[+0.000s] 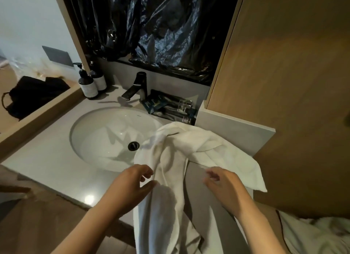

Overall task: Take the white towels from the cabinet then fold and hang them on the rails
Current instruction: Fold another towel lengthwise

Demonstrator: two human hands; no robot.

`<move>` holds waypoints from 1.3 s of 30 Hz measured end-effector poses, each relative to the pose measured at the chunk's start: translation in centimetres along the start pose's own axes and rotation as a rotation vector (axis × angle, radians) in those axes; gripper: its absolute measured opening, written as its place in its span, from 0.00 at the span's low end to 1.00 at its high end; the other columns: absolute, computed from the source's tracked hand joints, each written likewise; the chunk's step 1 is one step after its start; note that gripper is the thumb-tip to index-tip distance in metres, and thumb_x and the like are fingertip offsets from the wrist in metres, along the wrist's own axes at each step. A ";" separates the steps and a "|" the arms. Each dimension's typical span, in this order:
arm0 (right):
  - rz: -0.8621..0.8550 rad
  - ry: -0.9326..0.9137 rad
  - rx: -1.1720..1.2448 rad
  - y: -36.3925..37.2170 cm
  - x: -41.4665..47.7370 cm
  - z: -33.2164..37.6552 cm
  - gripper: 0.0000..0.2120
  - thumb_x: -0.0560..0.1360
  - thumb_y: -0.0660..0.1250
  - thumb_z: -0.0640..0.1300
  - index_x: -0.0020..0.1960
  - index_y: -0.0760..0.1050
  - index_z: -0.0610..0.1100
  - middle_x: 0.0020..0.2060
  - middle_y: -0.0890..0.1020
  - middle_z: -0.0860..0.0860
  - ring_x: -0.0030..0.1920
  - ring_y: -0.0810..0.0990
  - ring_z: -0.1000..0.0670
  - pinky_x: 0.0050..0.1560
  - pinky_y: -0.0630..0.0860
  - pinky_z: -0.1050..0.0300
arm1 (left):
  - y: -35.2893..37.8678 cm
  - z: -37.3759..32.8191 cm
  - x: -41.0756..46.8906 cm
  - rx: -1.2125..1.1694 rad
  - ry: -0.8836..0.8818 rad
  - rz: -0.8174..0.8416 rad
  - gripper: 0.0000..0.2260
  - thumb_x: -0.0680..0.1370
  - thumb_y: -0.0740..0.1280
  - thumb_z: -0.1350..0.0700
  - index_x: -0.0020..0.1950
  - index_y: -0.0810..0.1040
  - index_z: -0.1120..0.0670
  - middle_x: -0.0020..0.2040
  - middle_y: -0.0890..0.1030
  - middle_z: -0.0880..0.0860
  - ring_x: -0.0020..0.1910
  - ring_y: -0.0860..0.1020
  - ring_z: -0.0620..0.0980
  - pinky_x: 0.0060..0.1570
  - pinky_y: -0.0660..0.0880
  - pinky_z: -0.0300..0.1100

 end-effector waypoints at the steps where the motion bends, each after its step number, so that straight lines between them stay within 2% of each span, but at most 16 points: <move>1: -0.007 -0.009 -0.022 -0.4 0.5 0.3 0.16 0.78 0.66 0.48 0.64 0.76 0.47 0.57 0.80 0.53 0.55 0.77 0.55 0.56 0.71 0.62 | 0.0 -0.1 0.9 -0.010 0.006 -0.002 0.08 0.75 0.69 0.46 0.52 0.76 0.45 0.48 0.78 0.41 0.45 0.77 0.38 0.48 0.77 0.40; 4: -0.063 -0.044 -0.079 -1.5 2.1 1.3 0.14 0.79 0.65 0.51 0.63 0.76 0.50 0.56 0.78 0.54 0.57 0.77 0.53 0.55 0.72 0.60 | -0.1 -0.4 3.8 -0.033 0.041 0.007 0.07 0.75 0.69 0.47 0.51 0.77 0.47 0.47 0.77 0.42 0.44 0.77 0.38 0.47 0.77 0.41; 7: -0.141 -0.080 -0.091 -2.2 3.9 2.7 0.18 0.79 0.66 0.51 0.67 0.74 0.49 0.62 0.77 0.53 0.60 0.76 0.51 0.59 0.71 0.58 | -0.2 -0.5 6.5 -0.030 0.099 0.026 0.08 0.76 0.69 0.47 0.52 0.78 0.49 0.47 0.78 0.43 0.44 0.78 0.39 0.46 0.76 0.38; 11: -0.208 -0.077 -0.091 -1.5 6.5 4.5 0.20 0.78 0.66 0.50 0.68 0.73 0.48 0.64 0.74 0.51 0.59 0.75 0.52 0.60 0.70 0.59 | -0.6 0.2 9.7 0.003 0.156 0.061 0.08 0.75 0.69 0.47 0.51 0.78 0.48 0.47 0.78 0.44 0.43 0.78 0.40 0.45 0.75 0.38; 16: -0.157 0.041 -0.099 0.9 9.7 4.8 0.32 0.77 0.68 0.51 0.77 0.59 0.53 0.76 0.62 0.52 0.66 0.72 0.46 0.67 0.69 0.52 | -0.8 1.7 12.4 -0.003 0.224 0.138 0.08 0.76 0.69 0.48 0.49 0.77 0.50 0.47 0.78 0.47 0.45 0.79 0.44 0.45 0.76 0.42; 18: -0.151 0.110 -0.073 1.5 10.5 4.6 0.33 0.77 0.69 0.51 0.78 0.59 0.52 0.72 0.65 0.51 0.63 0.74 0.46 0.65 0.70 0.53 | -0.8 2.3 12.8 -0.034 0.245 0.177 0.10 0.76 0.69 0.47 0.53 0.78 0.50 0.49 0.78 0.46 0.44 0.77 0.41 0.45 0.74 0.36; 20: -0.182 0.173 -0.056 1.9 10.9 4.2 0.29 0.76 0.70 0.49 0.74 0.67 0.48 0.67 0.71 0.48 0.61 0.75 0.47 0.63 0.69 0.58 | -0.6 2.7 13.0 -0.071 0.274 0.208 0.11 0.76 0.70 0.48 0.56 0.78 0.50 0.50 0.77 0.46 0.40 0.75 0.36 0.42 0.70 0.26; 22: -0.251 0.232 -0.020 2.1 10.7 3.8 0.23 0.74 0.73 0.47 0.68 0.75 0.44 0.62 0.75 0.48 0.61 0.75 0.48 0.60 0.68 0.62 | -0.4 3.3 13.2 -0.096 0.289 0.233 0.13 0.75 0.70 0.49 0.58 0.78 0.51 0.50 0.77 0.45 0.39 0.75 0.35 0.42 0.68 0.23; 23: -0.285 0.255 -0.007 2.3 10.3 3.7 0.21 0.73 0.74 0.46 0.65 0.78 0.43 0.60 0.77 0.48 0.60 0.76 0.49 0.58 0.68 0.64 | -0.3 3.5 13.3 -0.109 0.277 0.249 0.14 0.75 0.70 0.49 0.59 0.78 0.50 0.51 0.76 0.45 0.42 0.77 0.37 0.45 0.70 0.24; 24: -0.309 0.274 -0.003 2.4 9.7 3.7 0.19 0.72 0.75 0.46 0.62 0.79 0.43 0.58 0.78 0.48 0.58 0.77 0.49 0.56 0.67 0.65 | -0.2 3.7 13.3 -0.130 0.244 0.269 0.15 0.75 0.70 0.50 0.60 0.77 0.50 0.52 0.76 0.46 0.47 0.79 0.42 0.51 0.73 0.30; 26: -0.342 0.296 -0.022 2.6 8.1 3.8 0.14 0.72 0.75 0.46 0.55 0.82 0.43 0.53 0.81 0.49 0.54 0.78 0.49 0.52 0.69 0.62 | 0.0 3.8 13.3 -0.192 0.175 0.313 0.16 0.76 0.70 0.51 0.63 0.76 0.50 0.56 0.76 0.48 0.55 0.79 0.50 0.59 0.74 0.42; 27: -0.356 0.302 -0.021 2.6 7.1 3.9 0.11 0.71 0.75 0.47 0.51 0.82 0.43 0.49 0.82 0.50 0.51 0.79 0.49 0.50 0.70 0.61 | 0.1 3.7 13.2 -0.198 0.181 0.326 0.17 0.76 0.70 0.51 0.64 0.75 0.51 0.58 0.76 0.50 0.58 0.77 0.51 0.61 0.73 0.44; 29: -0.381 0.309 0.024 2.6 4.9 4.0 0.07 0.71 0.75 0.47 0.45 0.81 0.44 0.42 0.81 0.54 0.44 0.78 0.52 0.45 0.70 0.60 | 0.3 3.4 12.9 -0.188 0.210 0.340 0.19 0.77 0.68 0.50 0.67 0.73 0.52 0.63 0.74 0.53 0.62 0.74 0.53 0.62 0.71 0.43; 31: -0.414 0.316 0.092 2.5 2.4 3.8 0.06 0.71 0.75 0.47 0.40 0.80 0.47 0.38 0.80 0.56 0.39 0.77 0.57 0.41 0.69 0.64 | 0.2 3.2 12.8 -0.208 0.195 0.334 0.20 0.77 0.67 0.48 0.67 0.73 0.52 0.66 0.74 0.53 0.63 0.73 0.53 0.62 0.70 0.42; 35: -0.439 0.360 0.200 2.6 -2.6 2.3 0.08 0.71 0.75 0.49 0.37 0.79 0.49 0.36 0.80 0.55 0.37 0.76 0.60 0.38 0.69 0.70 | 0.1 2.6 12.8 -0.114 0.169 0.313 0.26 0.76 0.65 0.41 0.68 0.73 0.55 0.64 0.77 0.52 0.62 0.77 0.49 0.57 0.69 0.37; 39: -0.473 0.392 0.236 2.5 -4.5 0.9 0.07 0.72 0.75 0.49 0.38 0.79 0.50 0.35 0.79 0.56 0.35 0.74 0.60 0.36 0.69 0.70 | 0.4 1.7 12.6 0.019 0.237 0.304 0.32 0.73 0.60 0.32 0.70 0.72 0.52 0.64 0.77 0.50 0.63 0.73 0.52 0.62 0.71 0.45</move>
Point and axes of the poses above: each hand's wrist, its own x-axis towards the middle knuckle, its own y-axis out of the palm, z = x × y, the point moved 5 cm from there along x, towards the middle knuckle
